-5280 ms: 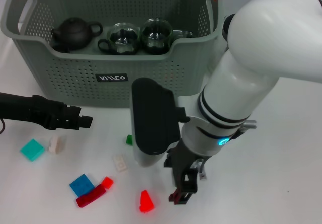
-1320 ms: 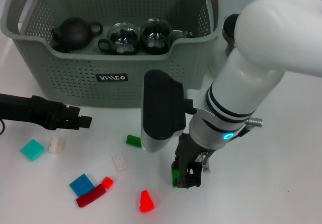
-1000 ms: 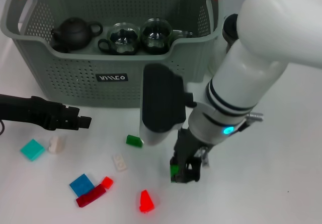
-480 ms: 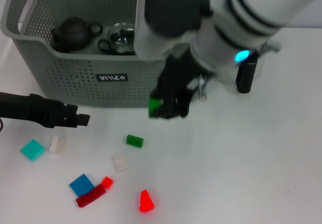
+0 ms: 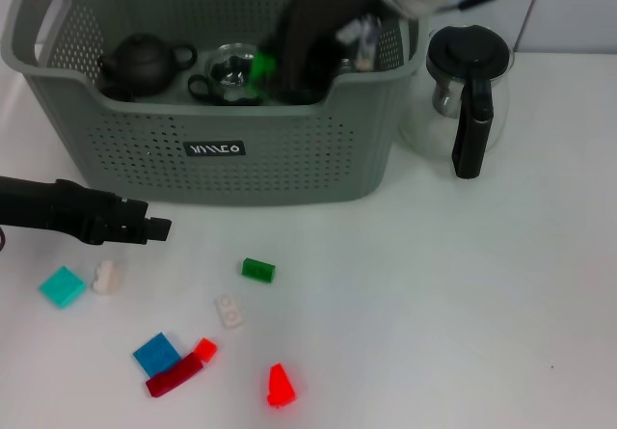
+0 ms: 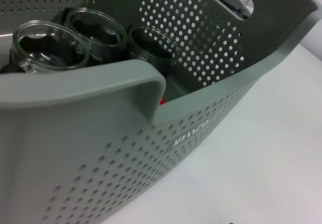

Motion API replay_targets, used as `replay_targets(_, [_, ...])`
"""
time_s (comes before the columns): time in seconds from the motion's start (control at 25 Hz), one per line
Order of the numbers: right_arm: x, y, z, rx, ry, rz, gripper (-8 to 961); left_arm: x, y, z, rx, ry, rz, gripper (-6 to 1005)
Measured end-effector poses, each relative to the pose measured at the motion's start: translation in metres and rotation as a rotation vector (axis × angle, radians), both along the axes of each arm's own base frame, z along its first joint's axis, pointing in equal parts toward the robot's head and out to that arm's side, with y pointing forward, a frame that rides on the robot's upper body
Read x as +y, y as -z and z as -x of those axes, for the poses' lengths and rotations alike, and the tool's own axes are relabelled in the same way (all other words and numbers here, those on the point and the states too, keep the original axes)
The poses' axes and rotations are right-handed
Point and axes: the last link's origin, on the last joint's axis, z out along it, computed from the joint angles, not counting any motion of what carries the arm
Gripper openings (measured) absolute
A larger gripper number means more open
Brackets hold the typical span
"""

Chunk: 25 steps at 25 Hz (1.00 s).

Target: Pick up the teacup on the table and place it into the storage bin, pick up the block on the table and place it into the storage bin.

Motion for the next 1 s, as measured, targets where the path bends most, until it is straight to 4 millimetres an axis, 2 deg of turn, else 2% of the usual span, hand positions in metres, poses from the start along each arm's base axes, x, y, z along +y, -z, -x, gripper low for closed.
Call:
replay_targets(0.2, [0.023,0.002,-0.002,0.05,0.01,-0.104,325,0.001,0.001,0.0,0.003,-0.002,-0.009,567])
replay_targets(0.52, [0.058,0.02,-0.017,0.068,0.082,-0.192,326,0.002,0.004,0.002,0.0,-0.009,-0.01,567])
replay_targets(0.8, [0.086,0.034,-0.043,0.023,0.174,-0.261,326,0.002,0.006,0.006,0.002,-0.021,-0.019,567])
replay_targets(1.0, [0.095,0.036,-0.053,0.035,0.216,-0.29,327,0.003,0.007,0.005,0.001,-0.018,-0.017,568])
